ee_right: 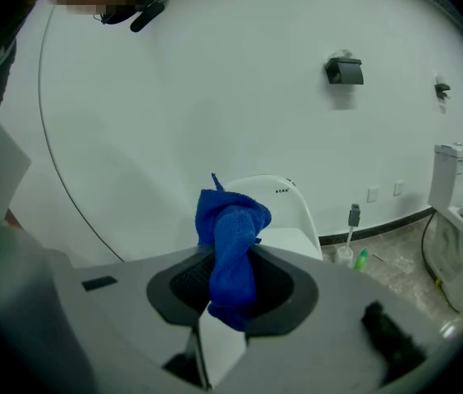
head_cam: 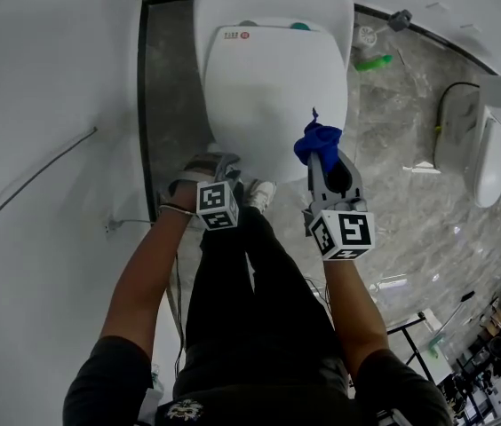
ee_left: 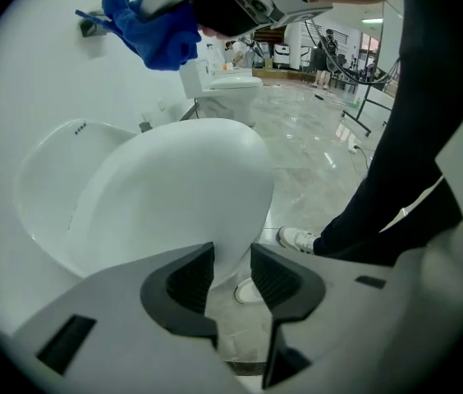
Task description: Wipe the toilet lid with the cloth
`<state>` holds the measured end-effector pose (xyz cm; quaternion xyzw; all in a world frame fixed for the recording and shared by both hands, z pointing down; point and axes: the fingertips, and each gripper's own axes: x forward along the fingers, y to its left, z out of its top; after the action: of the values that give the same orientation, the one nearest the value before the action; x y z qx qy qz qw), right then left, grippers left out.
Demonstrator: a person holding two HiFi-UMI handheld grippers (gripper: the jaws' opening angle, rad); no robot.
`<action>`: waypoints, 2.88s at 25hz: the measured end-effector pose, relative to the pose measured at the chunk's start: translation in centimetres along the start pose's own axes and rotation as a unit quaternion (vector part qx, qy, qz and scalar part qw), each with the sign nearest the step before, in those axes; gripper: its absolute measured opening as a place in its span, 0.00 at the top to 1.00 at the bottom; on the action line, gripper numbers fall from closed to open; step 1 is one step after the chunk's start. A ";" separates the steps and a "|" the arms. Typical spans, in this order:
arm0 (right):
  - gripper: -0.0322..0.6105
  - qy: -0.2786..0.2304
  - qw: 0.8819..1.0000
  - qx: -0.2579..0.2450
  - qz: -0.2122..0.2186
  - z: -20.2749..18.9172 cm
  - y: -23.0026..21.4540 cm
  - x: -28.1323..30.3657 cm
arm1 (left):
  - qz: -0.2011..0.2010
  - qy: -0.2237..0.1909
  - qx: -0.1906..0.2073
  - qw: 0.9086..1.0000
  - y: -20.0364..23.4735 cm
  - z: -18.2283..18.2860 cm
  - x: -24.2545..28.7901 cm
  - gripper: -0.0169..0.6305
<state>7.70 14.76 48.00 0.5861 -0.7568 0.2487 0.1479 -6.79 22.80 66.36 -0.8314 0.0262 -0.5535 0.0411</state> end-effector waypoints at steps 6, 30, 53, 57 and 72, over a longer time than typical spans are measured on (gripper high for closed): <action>0.82 0.021 1.000 -0.007 0.002 -1.3 -0.7 3.2 | -0.022 0.012 -0.022 0.999 -0.3 -1.1 2.4 0.77; 0.82 0.284 0.955 -0.063 0.052 -2.5 6.5 30.6 | 0.175 -0.256 -0.582 0.752 30.2 -7.1 -5.9 0.89; 0.82 0.340 0.940 -0.028 -0.022 -2.7 -1.7 30.6 | 0.116 -0.162 -0.593 0.780 31.8 -2.3 -1.7 0.95; 0.82 0.337 0.941 -0.013 -0.031 -2.5 -5.9 29.2 | 0.101 -0.166 -0.586 0.787 31.5 1.5 -0.3 0.95; 0.82 0.324 0.944 0.047 -0.043 -3.3 -17.5 23.8 | 0.066 -0.178 -0.545 0.817 29.2 13.7 2.5 0.95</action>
<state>17.86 -6.09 66.55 0.5117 -0.6299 0.4538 0.3681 6.87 -5.95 60.60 -0.7979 0.3708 -0.2872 -0.3786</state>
